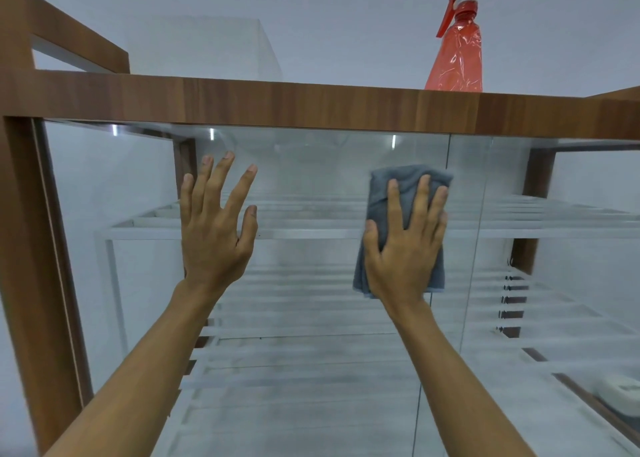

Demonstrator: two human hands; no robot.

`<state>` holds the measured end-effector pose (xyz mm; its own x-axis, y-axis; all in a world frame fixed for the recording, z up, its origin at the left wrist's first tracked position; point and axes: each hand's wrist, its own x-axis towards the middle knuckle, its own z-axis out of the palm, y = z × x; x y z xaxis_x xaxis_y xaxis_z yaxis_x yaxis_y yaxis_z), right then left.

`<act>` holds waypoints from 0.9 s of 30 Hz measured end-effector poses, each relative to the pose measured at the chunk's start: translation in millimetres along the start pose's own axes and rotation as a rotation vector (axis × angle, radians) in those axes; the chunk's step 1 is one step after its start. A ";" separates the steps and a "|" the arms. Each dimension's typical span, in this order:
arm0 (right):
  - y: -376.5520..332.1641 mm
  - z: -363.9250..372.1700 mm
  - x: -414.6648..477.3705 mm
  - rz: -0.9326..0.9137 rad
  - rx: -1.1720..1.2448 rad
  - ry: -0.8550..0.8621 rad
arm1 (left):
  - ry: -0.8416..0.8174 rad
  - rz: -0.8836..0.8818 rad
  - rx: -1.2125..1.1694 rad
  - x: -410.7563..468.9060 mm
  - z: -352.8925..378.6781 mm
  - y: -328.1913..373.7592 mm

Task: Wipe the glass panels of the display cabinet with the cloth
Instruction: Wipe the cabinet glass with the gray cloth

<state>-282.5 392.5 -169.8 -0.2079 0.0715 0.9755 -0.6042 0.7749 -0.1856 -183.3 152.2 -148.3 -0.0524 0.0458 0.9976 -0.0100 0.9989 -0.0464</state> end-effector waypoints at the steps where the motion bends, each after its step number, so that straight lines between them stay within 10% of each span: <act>1: -11.0 2.6 -4.4 -0.028 0.002 -0.013 | -0.001 0.001 0.000 -0.1 -0.4 -0.1; 14: -76.2 19.8 9.6 -0.291 -0.013 -0.059 | -0.016 0.018 0.027 -0.1 -1.0 -5.0; 27: 45.4 -14.1 30.8 0.054 -0.001 0.012 | -0.022 0.002 0.037 -0.8 -3.5 -2.0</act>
<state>-305.4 438.7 -146.5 -0.2310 0.1213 0.9654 -0.5916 0.7702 -0.2384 -179.7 150.2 -148.8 -0.0741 0.0471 0.9961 -0.0466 0.9976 -0.0507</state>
